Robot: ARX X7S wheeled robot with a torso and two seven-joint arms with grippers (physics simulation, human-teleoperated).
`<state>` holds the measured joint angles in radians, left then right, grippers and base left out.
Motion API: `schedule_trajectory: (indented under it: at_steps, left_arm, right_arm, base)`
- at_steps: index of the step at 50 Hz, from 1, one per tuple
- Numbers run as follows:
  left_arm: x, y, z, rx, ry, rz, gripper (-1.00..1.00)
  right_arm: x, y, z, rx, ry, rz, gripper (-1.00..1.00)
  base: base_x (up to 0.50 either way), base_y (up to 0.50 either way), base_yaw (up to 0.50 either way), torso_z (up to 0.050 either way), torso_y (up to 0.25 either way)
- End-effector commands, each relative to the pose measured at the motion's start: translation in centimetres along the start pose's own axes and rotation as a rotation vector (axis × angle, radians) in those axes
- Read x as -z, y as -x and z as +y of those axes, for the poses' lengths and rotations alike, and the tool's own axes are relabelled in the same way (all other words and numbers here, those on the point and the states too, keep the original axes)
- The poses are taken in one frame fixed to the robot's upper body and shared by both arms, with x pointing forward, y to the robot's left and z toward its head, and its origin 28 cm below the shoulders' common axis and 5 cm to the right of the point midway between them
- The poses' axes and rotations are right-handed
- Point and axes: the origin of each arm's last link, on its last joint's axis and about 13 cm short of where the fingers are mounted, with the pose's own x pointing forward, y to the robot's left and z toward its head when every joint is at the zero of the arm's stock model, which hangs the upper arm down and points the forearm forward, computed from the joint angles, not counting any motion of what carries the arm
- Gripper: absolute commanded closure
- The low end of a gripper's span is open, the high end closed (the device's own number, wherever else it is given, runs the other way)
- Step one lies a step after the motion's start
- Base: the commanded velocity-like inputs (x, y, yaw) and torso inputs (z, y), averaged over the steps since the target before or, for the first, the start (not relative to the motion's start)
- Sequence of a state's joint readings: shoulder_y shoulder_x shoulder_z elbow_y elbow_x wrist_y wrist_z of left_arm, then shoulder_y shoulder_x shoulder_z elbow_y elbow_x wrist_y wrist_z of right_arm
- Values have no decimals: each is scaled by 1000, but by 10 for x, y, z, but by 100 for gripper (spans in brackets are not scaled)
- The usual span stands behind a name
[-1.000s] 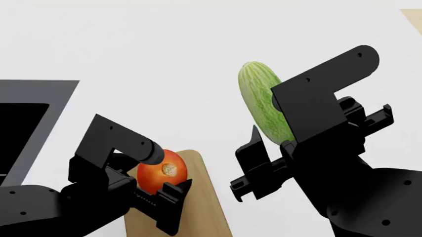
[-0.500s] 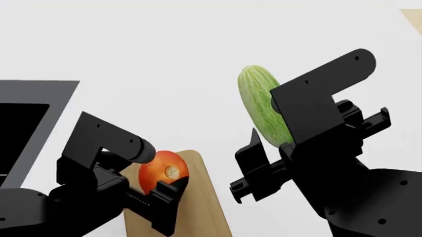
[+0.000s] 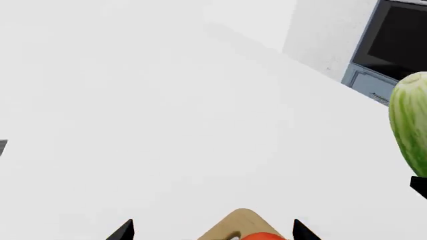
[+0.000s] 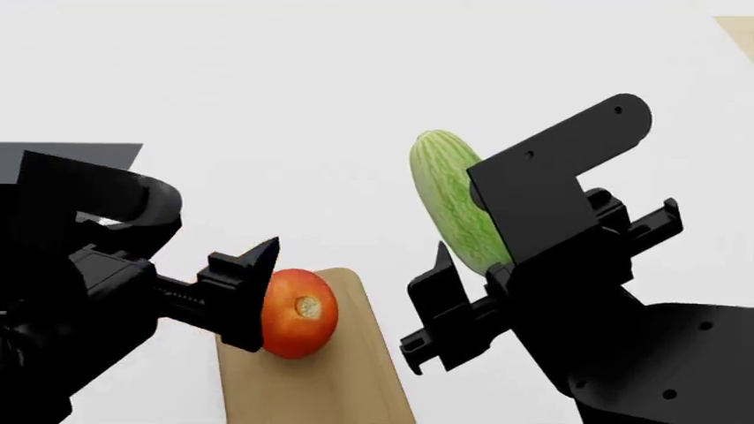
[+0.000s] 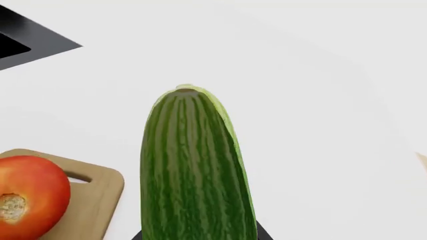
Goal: Pick the vegetables from the sink and place them on the cutting board.
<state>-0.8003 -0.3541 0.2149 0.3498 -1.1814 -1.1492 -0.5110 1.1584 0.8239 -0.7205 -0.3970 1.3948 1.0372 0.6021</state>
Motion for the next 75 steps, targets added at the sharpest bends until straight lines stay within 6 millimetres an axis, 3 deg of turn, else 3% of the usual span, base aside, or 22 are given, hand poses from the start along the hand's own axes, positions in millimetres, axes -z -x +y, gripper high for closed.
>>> schedule_trajectory:
  at_steps: [1, 8, 12, 27, 43, 48, 61, 75]
  left_arm:
    - [9, 23, -1, -10, -86, -14, -100]
    - [-1, 32, 3, -51, -43, -96, -100]
    - [-1, 35, 5, -69, -25, -123, -100]
    - [-2, 34, 8, -98, 8, -161, -100]
    - [-4, 41, 11, -120, 22, -204, -100]
    - [-3, 52, 16, -144, 64, -248, -100]
    - [4, 51, 18, -148, 77, -241, -100]
    - [5, 52, 18, -148, 72, -238, -100]
  right_arm:
    - [-4, 4, -3, 14, 52, -20, 100]
    - [-8, 9, -1, -19, 94, 52, 100]
    - [-21, 25, -2, -53, 127, 42, 100]
    - [-39, 48, 5, -184, 187, 16, 100]
    - [-48, 39, 19, -269, 275, 19, 100]
    - [-45, 38, 22, -285, 290, 37, 100]
    - [-39, 39, 29, -350, 298, 51, 100]
    - [-30, 22, 33, -377, 292, 108, 100]
  base:
    - [18, 16, 18, -17, 0]
    - [15, 13, 5, -15, 0]
    - [13, 17, 10, -14, 0]
    - [9, 13, 10, -12, 0]
    - [3, 10, 13, -9, 0]
    - [2, 13, 16, -11, 0]
    - [2, 15, 19, -13, 0]
    - [-4, 13, 22, -12, 0]
